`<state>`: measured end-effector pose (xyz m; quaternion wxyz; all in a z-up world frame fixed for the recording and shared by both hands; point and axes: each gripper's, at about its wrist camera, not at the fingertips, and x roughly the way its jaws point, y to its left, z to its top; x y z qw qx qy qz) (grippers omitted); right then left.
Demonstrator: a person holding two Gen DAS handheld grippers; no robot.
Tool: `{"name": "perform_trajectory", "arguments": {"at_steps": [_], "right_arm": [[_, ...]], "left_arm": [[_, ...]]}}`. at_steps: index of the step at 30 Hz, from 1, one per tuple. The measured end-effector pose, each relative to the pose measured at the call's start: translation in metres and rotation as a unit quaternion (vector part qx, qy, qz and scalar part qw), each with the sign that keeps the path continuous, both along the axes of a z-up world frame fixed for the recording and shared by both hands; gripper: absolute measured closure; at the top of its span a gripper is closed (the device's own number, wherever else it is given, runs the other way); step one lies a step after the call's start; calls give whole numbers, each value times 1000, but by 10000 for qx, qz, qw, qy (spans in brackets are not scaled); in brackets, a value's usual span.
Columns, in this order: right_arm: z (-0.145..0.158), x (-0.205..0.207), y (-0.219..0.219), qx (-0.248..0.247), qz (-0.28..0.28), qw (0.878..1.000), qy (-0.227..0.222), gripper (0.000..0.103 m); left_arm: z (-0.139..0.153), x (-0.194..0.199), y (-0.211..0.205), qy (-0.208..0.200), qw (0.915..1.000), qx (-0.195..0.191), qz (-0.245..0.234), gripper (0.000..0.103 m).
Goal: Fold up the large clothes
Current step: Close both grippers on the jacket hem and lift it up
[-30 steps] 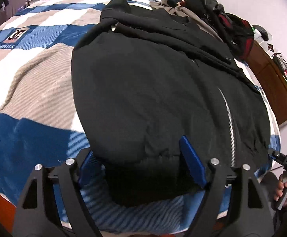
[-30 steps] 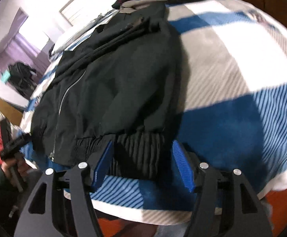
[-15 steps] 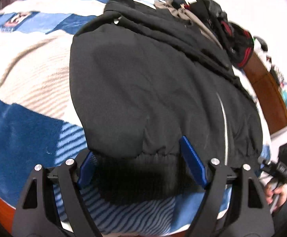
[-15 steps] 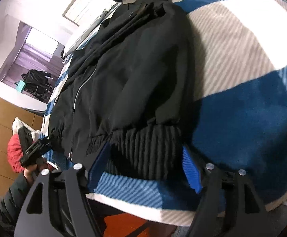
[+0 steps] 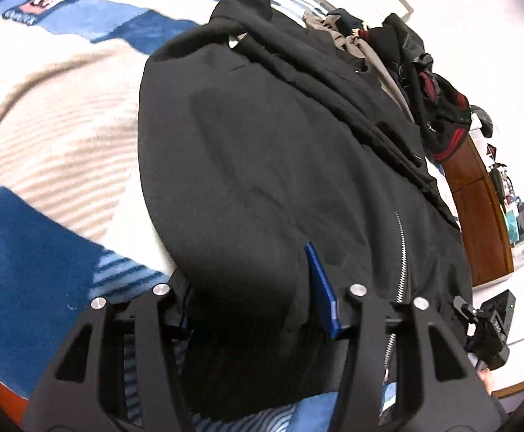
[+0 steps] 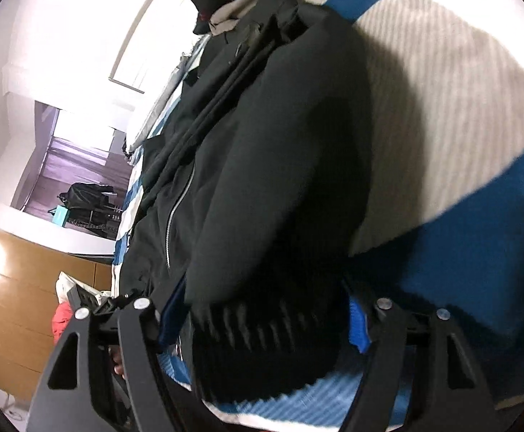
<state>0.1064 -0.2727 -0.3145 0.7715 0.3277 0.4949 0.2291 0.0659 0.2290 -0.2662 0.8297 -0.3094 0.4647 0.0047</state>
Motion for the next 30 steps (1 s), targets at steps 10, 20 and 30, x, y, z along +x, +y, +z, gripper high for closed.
{"name": "perform_trajectory", "arguments": {"at_steps": [10, 20, 30], "right_arm": [[17, 3, -8, 771, 99, 9968, 173, 63], [96, -15, -30, 1128, 231, 9923, -456, 69], [137, -110, -62, 1208, 740, 9862, -855, 69]], "left_arm": [[35, -10, 6, -599, 9960, -640, -195, 83], [111, -34, -7, -1534, 9822, -966, -482, 83], [147, -151, -29, -1897, 9739, -1076, -623, 83]]}}
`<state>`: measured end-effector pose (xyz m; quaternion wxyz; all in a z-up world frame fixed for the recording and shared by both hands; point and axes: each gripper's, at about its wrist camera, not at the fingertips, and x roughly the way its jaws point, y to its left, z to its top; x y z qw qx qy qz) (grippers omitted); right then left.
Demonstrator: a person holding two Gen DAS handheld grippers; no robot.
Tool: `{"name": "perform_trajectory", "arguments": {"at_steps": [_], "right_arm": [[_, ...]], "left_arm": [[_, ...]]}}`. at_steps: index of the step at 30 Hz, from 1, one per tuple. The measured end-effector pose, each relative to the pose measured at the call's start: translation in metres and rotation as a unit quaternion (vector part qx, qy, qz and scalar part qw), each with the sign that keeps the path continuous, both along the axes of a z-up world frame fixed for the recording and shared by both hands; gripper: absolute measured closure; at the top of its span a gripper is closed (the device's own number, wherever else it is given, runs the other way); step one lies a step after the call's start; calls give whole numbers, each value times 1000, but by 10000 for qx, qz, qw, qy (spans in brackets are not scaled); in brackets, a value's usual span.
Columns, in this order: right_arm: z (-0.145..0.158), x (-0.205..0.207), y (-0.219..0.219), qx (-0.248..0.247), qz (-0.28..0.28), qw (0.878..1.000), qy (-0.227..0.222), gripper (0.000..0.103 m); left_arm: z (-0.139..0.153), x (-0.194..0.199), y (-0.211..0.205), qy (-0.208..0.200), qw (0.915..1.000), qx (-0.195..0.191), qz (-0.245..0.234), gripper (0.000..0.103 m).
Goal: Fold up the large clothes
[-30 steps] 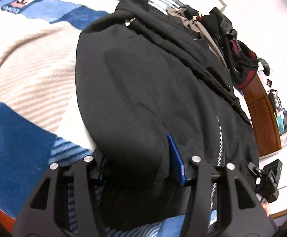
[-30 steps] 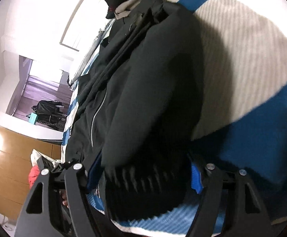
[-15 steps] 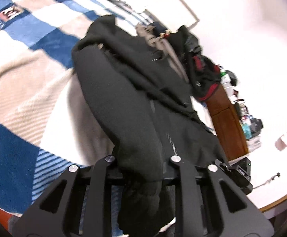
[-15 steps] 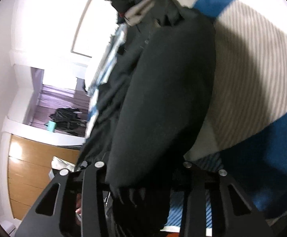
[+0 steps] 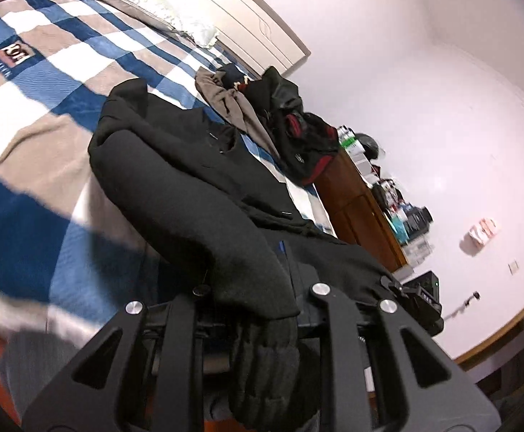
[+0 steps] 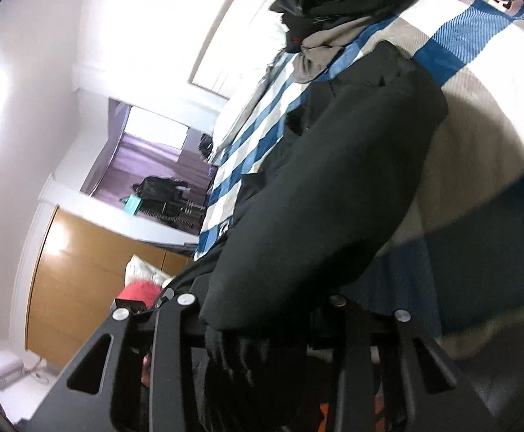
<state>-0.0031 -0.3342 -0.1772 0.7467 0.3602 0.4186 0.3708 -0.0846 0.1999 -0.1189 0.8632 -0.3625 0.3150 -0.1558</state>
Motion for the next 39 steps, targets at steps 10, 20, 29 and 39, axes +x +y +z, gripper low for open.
{"name": "perform_trajectory", "arguments": {"at_steps": [10, 20, 29, 39], "right_arm": [[5, -109, -23, 187, -95, 9997, -161, 69], [22, -52, -9, 673, -184, 9975, 73, 69], [45, 68, 4, 564, -570, 9967, -155, 69], [-2, 200, 27, 423, -793, 9958, 172, 69]], "left_arm": [[5, -112, -16, -200, 9983, -537, 108, 83], [6, -40, 16, -393, 9954, -797, 365, 82], [25, 91, 34, -513, 9949, -481, 716, 81], [-23, 219, 63, 135, 9907, -293, 1320, 81]]}}
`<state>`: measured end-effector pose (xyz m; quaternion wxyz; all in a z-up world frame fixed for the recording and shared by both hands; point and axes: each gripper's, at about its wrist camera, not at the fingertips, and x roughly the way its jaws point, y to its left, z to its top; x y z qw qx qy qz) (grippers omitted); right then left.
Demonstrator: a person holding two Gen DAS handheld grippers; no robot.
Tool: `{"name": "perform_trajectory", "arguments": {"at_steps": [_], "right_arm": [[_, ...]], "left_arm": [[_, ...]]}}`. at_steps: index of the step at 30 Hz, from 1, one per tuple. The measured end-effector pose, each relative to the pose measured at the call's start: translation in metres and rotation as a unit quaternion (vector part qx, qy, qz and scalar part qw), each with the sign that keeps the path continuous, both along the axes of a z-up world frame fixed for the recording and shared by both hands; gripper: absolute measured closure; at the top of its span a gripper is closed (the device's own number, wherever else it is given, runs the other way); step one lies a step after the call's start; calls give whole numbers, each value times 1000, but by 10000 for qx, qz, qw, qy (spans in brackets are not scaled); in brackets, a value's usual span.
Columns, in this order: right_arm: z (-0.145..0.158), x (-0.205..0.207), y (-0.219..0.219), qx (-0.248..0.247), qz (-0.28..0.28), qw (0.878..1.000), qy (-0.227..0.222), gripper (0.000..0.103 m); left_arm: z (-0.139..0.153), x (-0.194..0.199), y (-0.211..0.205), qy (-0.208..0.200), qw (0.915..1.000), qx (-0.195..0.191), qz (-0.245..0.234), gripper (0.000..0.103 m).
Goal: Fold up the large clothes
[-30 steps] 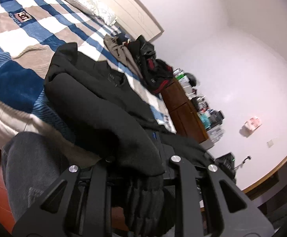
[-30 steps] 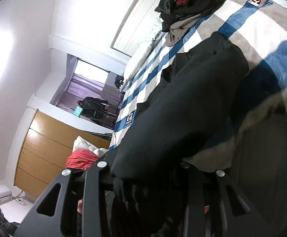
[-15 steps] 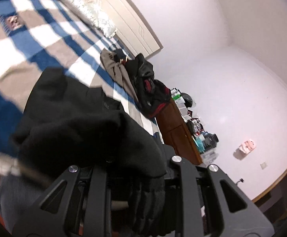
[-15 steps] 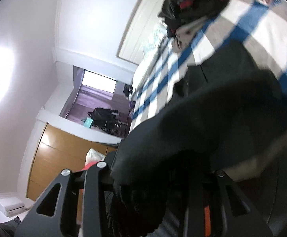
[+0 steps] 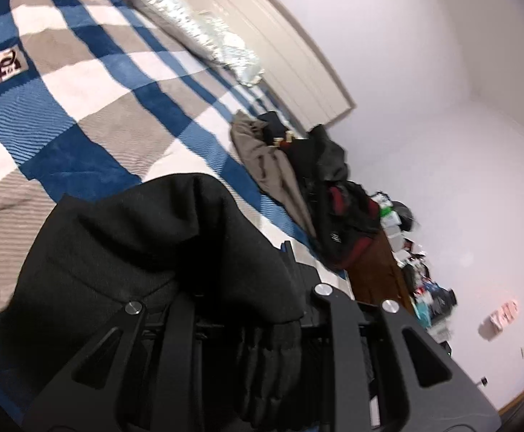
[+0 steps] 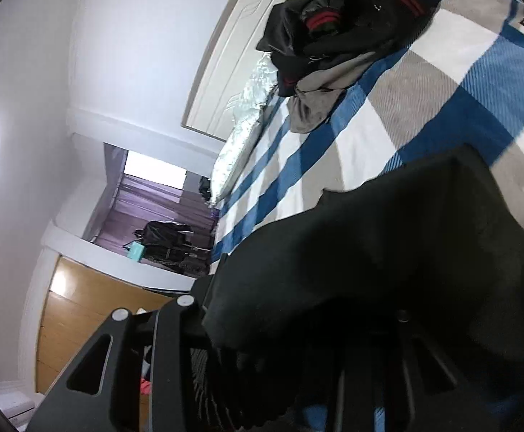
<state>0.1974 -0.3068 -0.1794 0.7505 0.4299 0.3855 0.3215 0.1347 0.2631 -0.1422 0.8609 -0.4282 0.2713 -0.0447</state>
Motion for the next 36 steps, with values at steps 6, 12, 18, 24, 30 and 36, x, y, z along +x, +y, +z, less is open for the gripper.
{"name": "perform_trajectory", "arguments": {"at_steps": [6, 12, 18, 24, 30, 36], "right_arm": [[-49, 64, 16, -316, 39, 9992, 231, 69], [-105, 117, 40, -576, 228, 9971, 442, 69], [-138, 140, 44, -245, 340, 9957, 829, 68], [-114, 128, 36, 212, 682, 9929, 955, 39], [-53, 89, 29, -178, 917, 9925, 790, 25], [-23, 45, 14, -523, 938, 9924, 608, 17]], "left_arm": [[-52, 51, 8, 476, 9964, 678, 187, 81], [-110, 77, 22, 784, 9920, 942, 305, 80], [-134, 98, 18, 1100, 9854, 1274, 263, 79], [-110, 93, 8, 1258, 9799, 1547, 95, 71], [-47, 71, -4, 1118, 9676, 2263, -11, 19], [-7, 39, -1, 1138, 9669, 2282, -115, 19]]}}
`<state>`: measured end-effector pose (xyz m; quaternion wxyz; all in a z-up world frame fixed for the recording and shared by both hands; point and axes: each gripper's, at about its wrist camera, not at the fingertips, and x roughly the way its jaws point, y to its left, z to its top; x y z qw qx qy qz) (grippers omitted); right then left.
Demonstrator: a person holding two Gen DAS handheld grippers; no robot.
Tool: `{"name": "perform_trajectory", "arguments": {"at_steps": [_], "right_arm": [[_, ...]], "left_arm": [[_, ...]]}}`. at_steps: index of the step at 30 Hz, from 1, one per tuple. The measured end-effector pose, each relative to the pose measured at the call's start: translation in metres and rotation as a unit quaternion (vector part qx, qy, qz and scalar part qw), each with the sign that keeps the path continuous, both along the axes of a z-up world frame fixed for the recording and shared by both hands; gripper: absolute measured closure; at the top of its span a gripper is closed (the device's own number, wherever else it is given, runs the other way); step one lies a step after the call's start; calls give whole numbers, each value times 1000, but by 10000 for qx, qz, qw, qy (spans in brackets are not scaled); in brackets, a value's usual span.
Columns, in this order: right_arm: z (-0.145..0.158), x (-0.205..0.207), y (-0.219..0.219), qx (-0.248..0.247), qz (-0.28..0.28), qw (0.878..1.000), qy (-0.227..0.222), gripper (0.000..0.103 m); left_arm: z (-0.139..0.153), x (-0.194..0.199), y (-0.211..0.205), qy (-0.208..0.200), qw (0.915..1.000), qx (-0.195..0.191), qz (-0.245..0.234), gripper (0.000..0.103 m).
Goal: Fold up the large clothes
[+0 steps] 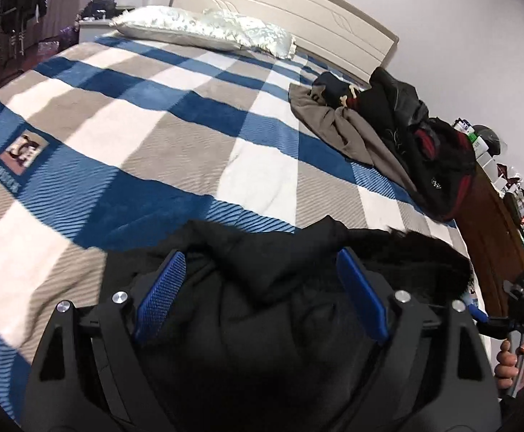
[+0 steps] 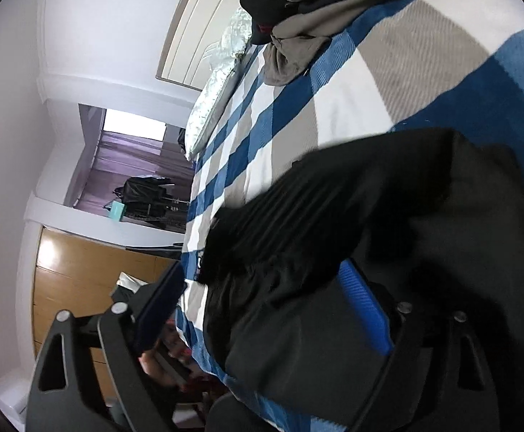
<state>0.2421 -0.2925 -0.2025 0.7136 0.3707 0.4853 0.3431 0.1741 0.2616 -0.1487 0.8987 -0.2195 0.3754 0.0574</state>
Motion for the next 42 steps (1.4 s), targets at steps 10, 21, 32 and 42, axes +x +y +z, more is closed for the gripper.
{"name": "perform_trajectory", "arguments": {"at_steps": [10, 21, 32, 42], "right_arm": [[11, -57, -4, -989, -221, 9933, -553, 29], [26, -43, 56, -2617, 258, 9516, -1590, 53], [-28, 60, 80, -3374, 293, 9281, -1546, 103], [-78, 151, 66, -3508, 62, 9261, -1389, 103]], "left_arm": [[-14, -47, -46, 318, 9983, 399, -267, 19], [-31, -4, -63, 493, 9951, 583, -634, 19], [-82, 81, -75, 883, 9755, 567, -1933, 78], [-109, 130, -45, 511, 9776, 393, -2003, 90]]}}
